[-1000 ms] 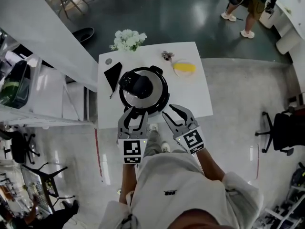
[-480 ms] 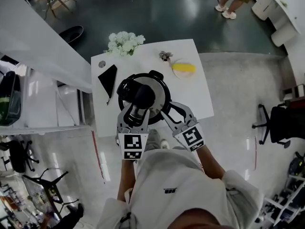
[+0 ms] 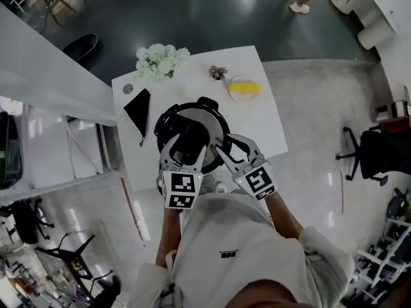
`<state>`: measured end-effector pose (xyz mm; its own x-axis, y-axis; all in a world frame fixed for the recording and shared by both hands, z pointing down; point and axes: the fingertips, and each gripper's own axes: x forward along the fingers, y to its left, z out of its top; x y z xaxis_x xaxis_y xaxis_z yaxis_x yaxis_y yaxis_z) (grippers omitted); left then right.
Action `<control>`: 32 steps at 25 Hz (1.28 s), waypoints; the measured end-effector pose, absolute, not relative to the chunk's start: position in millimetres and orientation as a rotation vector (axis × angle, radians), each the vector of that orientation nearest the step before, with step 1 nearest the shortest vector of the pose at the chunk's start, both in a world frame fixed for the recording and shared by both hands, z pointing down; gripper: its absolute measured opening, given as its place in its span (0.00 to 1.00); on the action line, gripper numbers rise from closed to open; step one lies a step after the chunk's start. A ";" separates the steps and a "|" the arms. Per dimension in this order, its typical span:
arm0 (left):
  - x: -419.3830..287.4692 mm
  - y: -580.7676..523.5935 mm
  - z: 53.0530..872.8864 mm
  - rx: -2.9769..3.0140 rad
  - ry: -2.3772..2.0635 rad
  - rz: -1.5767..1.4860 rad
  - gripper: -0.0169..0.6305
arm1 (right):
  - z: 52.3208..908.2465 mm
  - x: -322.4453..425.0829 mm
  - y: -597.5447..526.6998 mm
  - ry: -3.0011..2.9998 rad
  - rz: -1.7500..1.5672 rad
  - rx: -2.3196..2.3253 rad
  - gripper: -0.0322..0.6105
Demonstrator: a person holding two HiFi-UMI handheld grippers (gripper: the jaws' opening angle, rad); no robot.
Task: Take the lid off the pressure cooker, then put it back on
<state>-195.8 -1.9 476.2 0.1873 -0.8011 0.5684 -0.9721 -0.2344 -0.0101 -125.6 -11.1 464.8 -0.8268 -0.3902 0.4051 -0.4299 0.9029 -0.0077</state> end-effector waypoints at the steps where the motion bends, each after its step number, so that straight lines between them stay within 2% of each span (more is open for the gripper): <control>1: -195.3 -4.5 478.4 2.120 -1.659 0.679 0.49 | 465.6 -126.5 -13.4 -2.658 0.148 0.608 0.26; 18: -194.6 -21.2 514.7 2.018 -1.461 0.774 0.50 | 472.7 -140.0 -39.7 -2.609 0.180 0.670 0.26; 32: -191.8 -26.1 516.0 2.030 -1.446 0.754 0.48 | 476.5 -129.3 -51.2 -2.678 0.157 0.452 0.26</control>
